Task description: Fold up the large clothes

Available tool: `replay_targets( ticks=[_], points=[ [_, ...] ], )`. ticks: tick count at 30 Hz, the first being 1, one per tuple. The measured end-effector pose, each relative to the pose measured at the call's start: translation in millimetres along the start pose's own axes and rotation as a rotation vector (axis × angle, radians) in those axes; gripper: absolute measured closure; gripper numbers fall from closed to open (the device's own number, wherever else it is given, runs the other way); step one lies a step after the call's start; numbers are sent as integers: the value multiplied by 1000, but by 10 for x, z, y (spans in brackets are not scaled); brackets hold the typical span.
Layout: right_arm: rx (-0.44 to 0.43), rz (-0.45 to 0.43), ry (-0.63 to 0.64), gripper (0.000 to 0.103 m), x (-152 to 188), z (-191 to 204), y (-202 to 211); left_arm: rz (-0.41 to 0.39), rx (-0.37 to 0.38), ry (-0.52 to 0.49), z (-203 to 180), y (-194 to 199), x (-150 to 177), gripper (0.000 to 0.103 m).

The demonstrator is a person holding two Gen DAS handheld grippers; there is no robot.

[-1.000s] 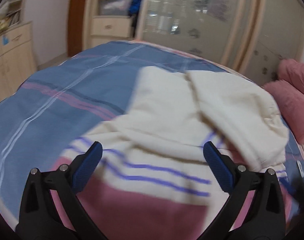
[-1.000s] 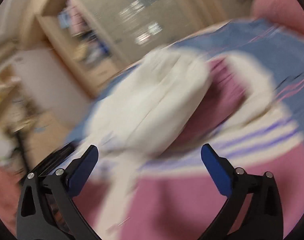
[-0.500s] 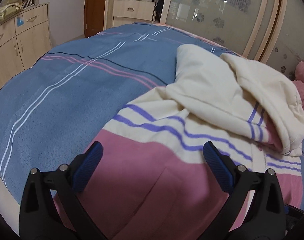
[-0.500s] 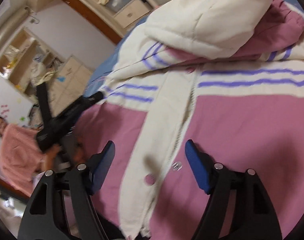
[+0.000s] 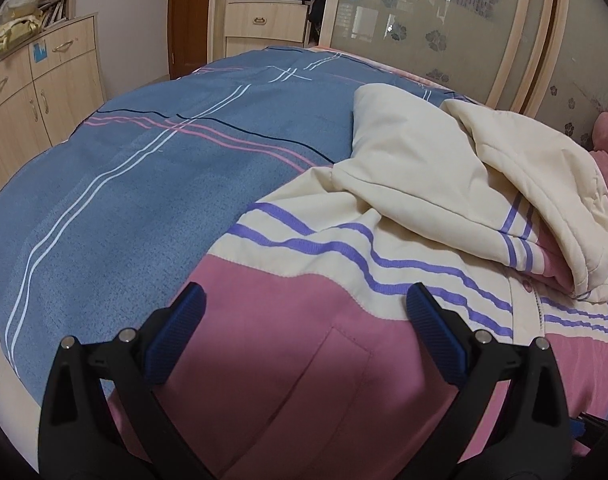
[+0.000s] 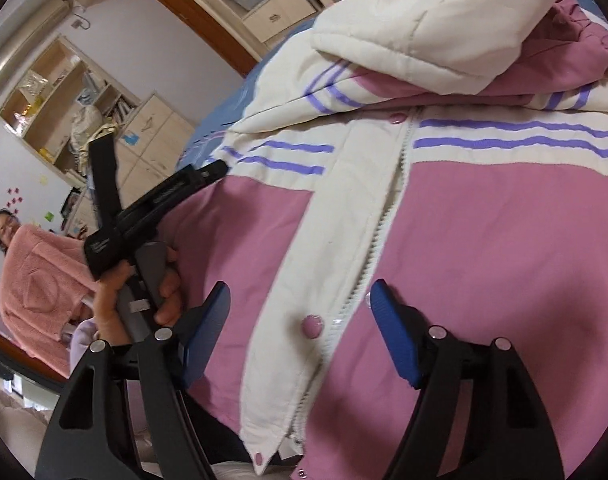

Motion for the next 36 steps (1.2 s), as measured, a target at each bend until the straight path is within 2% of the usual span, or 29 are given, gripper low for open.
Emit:
replay_targets(
  ticks=[4,7,9,11,15,16,17,18,19,23,26,31,36],
  points=[
    [18,17,-17,28,97,22,-140,1,0,-6,-3,23,13,2],
    [-17,-2,-20,27,164,64,-227,-11,-13,-17,-2,14,30,2],
    [-6,-22,-16,25,172,65,-300,-7,-36,-38,-14,-17,48,2],
    [-38,-46,-7,17,146,107,-320,2,-65,-66,-34,-41,66,2],
    [-94,-74,-1,17,47,192,-383,33,-108,-71,-39,-61,73,2],
    [-113,-80,-8,25,29,206,-384,40,-116,-61,-38,-58,72,2],
    [-128,-82,-18,40,20,207,-380,44,-122,-56,-38,-52,70,2],
    [-129,-83,-31,47,15,186,-381,49,-130,-50,-39,-43,70,2],
    [-122,-84,-42,60,8,151,-368,51,-133,-45,-37,-34,68,2],
    [-178,-118,-125,81,2,15,-278,60,-126,-9,-34,15,78,2],
    [-144,-157,-101,85,-27,48,-156,62,-112,2,-50,37,85,2],
    [-97,-176,-113,85,-79,7,-57,64,-69,-2,-108,93,116,2],
    [-41,-102,-128,84,5,-111,-195,62,-73,-49,-142,60,216,2]
  ],
)
Point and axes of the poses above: each gripper's, at about its wrist camera, not at the fingertips, and y roughly against the way its jaws point, z to its left, x to its underside, the point moved 7 cm from there along -y, roughly the way its jaws point
